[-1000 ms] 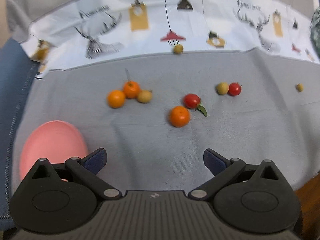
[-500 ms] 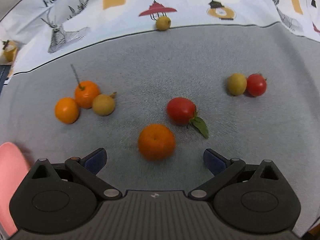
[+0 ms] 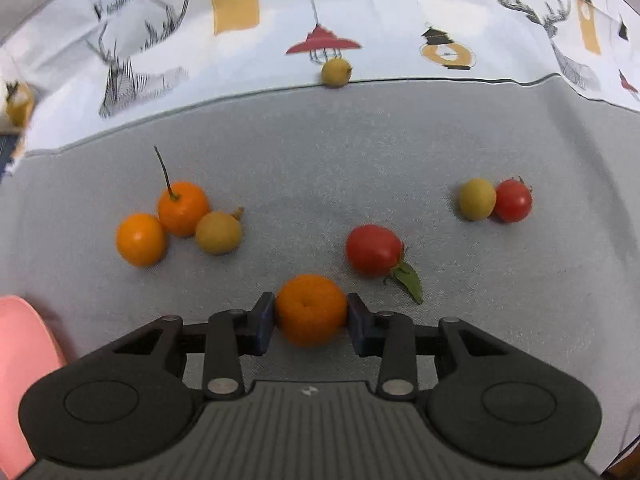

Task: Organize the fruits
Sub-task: 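Grasp an orange with the left gripper while the right gripper grasps another orange, then carry both oranges to the pink plate and open both grippers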

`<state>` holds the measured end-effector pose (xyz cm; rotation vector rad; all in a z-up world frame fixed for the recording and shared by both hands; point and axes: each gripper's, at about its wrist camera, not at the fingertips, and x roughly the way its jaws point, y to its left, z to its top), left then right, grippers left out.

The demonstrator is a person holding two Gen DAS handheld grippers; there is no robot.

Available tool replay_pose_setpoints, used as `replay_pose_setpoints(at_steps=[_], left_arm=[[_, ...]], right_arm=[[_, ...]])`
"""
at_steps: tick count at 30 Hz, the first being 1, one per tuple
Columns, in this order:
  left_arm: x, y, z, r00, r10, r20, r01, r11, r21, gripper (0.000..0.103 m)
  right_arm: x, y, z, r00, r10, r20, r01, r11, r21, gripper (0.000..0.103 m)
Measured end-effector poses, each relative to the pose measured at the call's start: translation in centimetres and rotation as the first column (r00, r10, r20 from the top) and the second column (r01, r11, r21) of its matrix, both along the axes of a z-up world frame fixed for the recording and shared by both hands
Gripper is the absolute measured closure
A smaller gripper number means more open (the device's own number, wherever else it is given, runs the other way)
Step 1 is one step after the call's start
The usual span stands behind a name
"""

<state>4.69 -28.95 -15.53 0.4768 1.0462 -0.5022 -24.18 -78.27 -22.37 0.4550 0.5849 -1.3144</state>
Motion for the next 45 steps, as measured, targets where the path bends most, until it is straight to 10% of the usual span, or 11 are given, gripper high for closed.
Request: replay_pose_setpoints(at_steps=[7,11,24,34,45], left_arm=[[-1.9,1.4,2.9,0.999,-0.005,0.036,0.004,1.000,0.019,0.061],[-3.9,3.3,6.1,0.998,-0.014,0.057,0.013,1.000,0.021,0.061],[-9.4,19.7,16.4,0.987,0.111,0.117,-0.104,0.992,-0.065,0.061],[-12.8,32.7,18.5,0.968,0.219,0.123,-0.198,0.967,-0.160,0.061],[-16.5,39.4,16.3,0.957,0.280,0.072,-0.264,0.949,-0.175,0.061]], right_arm=[[0.2,5.3,4.0,0.986,0.109,0.124,-0.112,0.994,0.013,0.067],[1.7,13.4,8.0,0.926,0.315,0.209,-0.317,0.948,-0.022,0.067],[6.6,42.3,23.2,0.504,0.696,0.512,-0.723,0.664,-0.191,0.067],[5.0,58.6,27.4,0.290,0.850,0.439,-0.883,0.415,-0.221,0.067],[2.7,69.3,25.1,0.209,0.930,0.303,-0.959,0.255,-0.121,0.067]])
